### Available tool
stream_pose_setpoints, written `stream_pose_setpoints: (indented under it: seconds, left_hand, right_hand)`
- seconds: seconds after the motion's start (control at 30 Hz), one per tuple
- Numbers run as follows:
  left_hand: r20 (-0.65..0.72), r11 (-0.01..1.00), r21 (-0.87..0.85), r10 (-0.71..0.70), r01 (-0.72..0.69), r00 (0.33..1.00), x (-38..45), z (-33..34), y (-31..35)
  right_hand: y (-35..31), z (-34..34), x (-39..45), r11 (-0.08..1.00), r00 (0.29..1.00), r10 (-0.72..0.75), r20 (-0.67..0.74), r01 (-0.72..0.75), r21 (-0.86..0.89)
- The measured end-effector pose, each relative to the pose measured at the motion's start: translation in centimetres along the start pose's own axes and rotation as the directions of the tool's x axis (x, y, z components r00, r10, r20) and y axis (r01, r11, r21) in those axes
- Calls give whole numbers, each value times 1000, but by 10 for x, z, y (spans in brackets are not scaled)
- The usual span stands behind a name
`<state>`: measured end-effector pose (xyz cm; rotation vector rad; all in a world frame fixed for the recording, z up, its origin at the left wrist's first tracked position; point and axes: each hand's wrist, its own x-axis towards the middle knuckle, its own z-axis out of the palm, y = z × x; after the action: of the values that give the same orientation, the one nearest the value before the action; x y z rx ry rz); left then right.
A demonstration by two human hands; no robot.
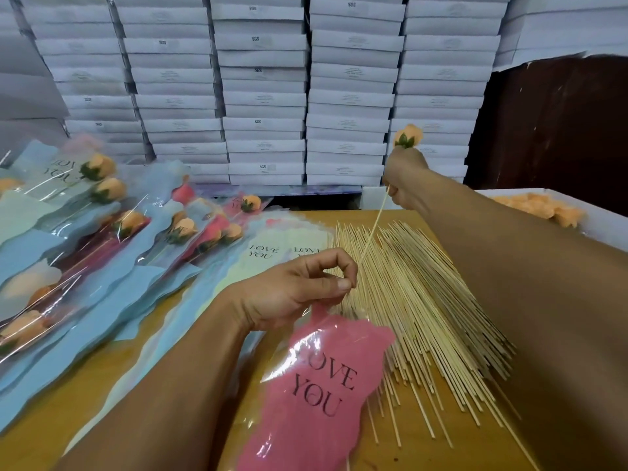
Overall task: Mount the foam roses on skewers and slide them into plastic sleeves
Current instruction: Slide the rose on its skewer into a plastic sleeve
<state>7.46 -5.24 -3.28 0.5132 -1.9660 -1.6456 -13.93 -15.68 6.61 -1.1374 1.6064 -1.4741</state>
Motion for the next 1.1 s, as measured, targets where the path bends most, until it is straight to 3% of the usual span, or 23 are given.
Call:
stream_pose_setpoints:
  seconds: [0.1,0.27,0.43,0.73,0.87,0.93,1.0,1.03,1.1]
  left_hand:
    - [-71,1000,-12,21,-22,997,2,-1,-3]
    - [-218,998,41,53,-45,975,6,-4,-7]
    - [-290,997,33,83,-77,953,8,-4,-8]
    - [-356,992,-50,89,-115,930,10,-1,-9]
    - [-416,990,-82,71,-114,907,11,2,-7]
    - [-410,991,-84,65,-109,910,10,3,-8]
    - [-402,991,-77,73,-113,913,11,5,-7]
    - [-394,991,-74,76,-114,916,11,5,-7]
    - [-366,993,-58,79,-107,927,11,6,-6]
  right_hand:
    - [5,10,-17,989,990,144,12,-144,20]
    - [22,14,-48,992,975,124,182,-125,-4]
    - [47,4,-73,989,887,115,446,-60,-137]
    - [70,-8,-95,972,713,74,697,103,-209]
    - [73,-21,-90,983,641,105,760,49,-177]
    - [70,-30,-87,981,701,151,697,-21,-192]
    - [70,-35,-86,982,839,166,518,-95,-161]
    - [70,-37,-85,990,888,136,440,-109,-86]
    - [71,-37,-86,984,904,65,422,-127,121]
